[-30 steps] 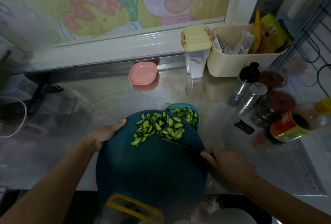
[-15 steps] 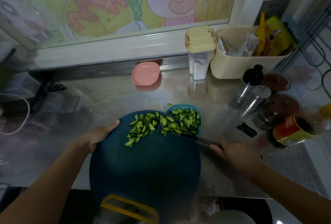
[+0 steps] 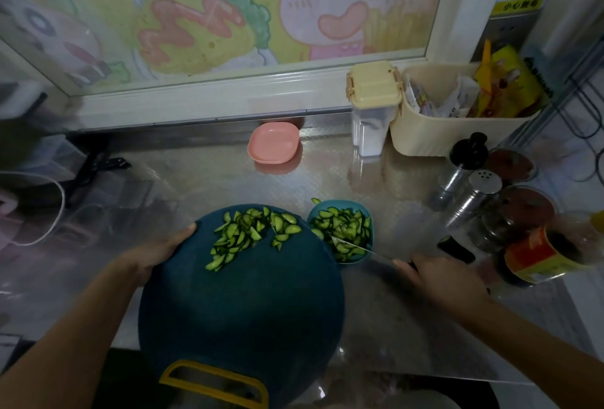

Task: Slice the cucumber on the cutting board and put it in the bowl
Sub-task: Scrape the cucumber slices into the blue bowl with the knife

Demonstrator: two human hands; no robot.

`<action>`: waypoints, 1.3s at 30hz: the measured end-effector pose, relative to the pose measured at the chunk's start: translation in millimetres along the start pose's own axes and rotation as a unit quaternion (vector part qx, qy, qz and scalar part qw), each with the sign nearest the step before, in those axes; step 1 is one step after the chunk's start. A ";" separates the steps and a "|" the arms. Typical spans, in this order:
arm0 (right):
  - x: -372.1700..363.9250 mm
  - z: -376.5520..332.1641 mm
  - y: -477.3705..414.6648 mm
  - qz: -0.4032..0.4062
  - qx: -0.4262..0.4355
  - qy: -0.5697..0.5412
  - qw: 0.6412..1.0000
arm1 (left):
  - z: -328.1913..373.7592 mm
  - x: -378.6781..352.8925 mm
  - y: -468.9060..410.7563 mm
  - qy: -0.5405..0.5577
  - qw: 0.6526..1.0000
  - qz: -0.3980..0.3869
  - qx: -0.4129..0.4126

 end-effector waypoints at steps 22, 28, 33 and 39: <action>-5.0 -32.4 -13.7 -0.011 -0.030 -0.004 0.999 | 4.2 -2.0 -4.8 0.018 0.999 -0.039 0.029; 13.4 -35.1 -2.3 0.050 -0.010 -0.042 0.998 | 10.9 -17.2 -5.3 0.025 0.998 -0.050 0.033; 1.7 -48.0 15.1 -0.020 0.021 -0.079 0.996 | 17.0 -32.3 -8.6 0.023 0.997 -0.075 0.027; -1.5 -60.1 31.1 -0.060 0.054 -0.087 0.993 | 25.9 -51.8 -9.6 -0.009 0.995 -0.098 0.031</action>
Point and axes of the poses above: each hand's wrist, its own y-axis away from the middle knuckle, its own x-axis out of the back of the hand, z = x × y, the point moved 5 cm from there along -y, towards the middle knuckle, and after that the axes turned 2 degrees about z, right-handed, at the moved point
